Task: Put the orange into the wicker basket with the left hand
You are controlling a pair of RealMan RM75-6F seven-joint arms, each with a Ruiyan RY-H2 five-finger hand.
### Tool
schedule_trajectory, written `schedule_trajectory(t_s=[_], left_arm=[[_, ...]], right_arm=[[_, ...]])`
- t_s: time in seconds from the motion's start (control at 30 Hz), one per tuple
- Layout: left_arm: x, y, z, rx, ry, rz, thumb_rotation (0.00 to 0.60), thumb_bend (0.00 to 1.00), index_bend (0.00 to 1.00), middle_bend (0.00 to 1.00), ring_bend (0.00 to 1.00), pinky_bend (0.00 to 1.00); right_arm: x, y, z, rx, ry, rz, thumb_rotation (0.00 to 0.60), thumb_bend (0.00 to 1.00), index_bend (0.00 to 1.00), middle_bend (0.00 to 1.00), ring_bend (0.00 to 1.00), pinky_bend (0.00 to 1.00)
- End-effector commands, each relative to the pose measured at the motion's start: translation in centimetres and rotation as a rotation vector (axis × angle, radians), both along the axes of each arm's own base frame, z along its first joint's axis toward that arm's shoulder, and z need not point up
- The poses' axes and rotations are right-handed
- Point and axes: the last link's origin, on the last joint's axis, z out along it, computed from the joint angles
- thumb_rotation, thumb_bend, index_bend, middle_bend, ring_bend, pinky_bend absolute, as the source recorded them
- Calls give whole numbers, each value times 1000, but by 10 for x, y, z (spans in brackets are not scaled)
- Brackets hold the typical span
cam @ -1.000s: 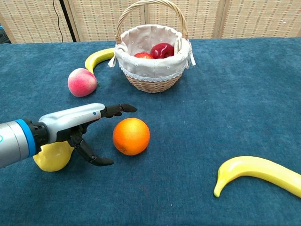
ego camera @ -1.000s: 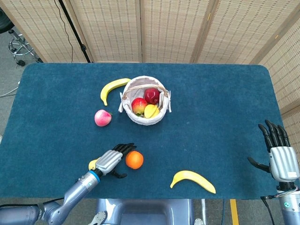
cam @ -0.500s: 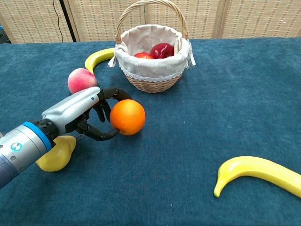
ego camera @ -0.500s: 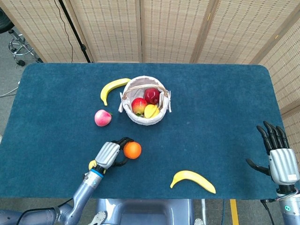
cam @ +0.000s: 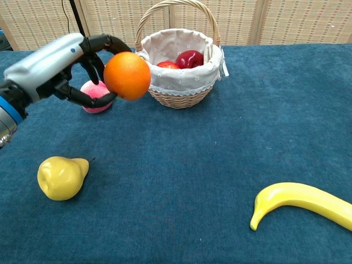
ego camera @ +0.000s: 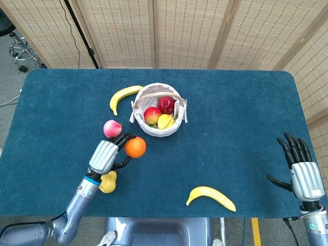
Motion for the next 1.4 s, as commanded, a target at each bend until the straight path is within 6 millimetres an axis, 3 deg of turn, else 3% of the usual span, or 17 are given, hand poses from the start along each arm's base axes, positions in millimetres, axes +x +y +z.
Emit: schedule_trajectory(t_s=[0.03, 0.17, 0.33, 0.53, 0.8, 0.97, 1.1, 1.2, 1.4], left_arm=[[9, 14, 20, 54, 29, -18, 600, 469, 595, 488, 448, 441], [19, 34, 31, 74, 46, -16, 600, 470, 595, 488, 448, 442], [32, 63, 28, 64, 83, -21, 600, 469, 595, 489, 448, 441], [50, 92, 8, 53, 134, -47, 600, 470, 595, 488, 448, 441], [65, 112, -20, 57, 191, -74, 600, 435, 584, 469, 414, 425], [69, 115, -31, 28, 221, -91, 600, 256, 424, 271, 226, 189], [68, 112, -29, 14, 247, -112, 600, 149, 200, 58, 33, 20], [65, 108, -25, -17, 272, -109, 600, 128, 112, 0, 0, 0], [60, 96, -8, -12, 278, -101, 600, 127, 103, 0, 0, 0]], right_arm=[[0, 0, 0, 1, -1, 0, 600, 0, 0, 0, 0, 0], [0, 0, 0, 5, -3, 0, 600, 0, 0, 0, 0, 0], [0, 0, 0, 8, -9, 3, 600, 0, 0, 0, 0, 0], [0, 0, 1, 8, -17, 1, 600, 0, 0, 0, 0, 0], [0, 1, 4, 9, -30, 4, 600, 0, 0, 0, 0, 0], [0, 2, 5, 10, -37, 10, 600, 0, 0, 0, 0, 0], [0, 2, 6, 10, -42, 10, 600, 0, 0, 0, 0, 0], [0, 3, 5, 14, -43, 13, 600, 0, 0, 0, 0, 0], [1, 2, 4, 20, -45, 13, 600, 0, 0, 0, 0, 0]])
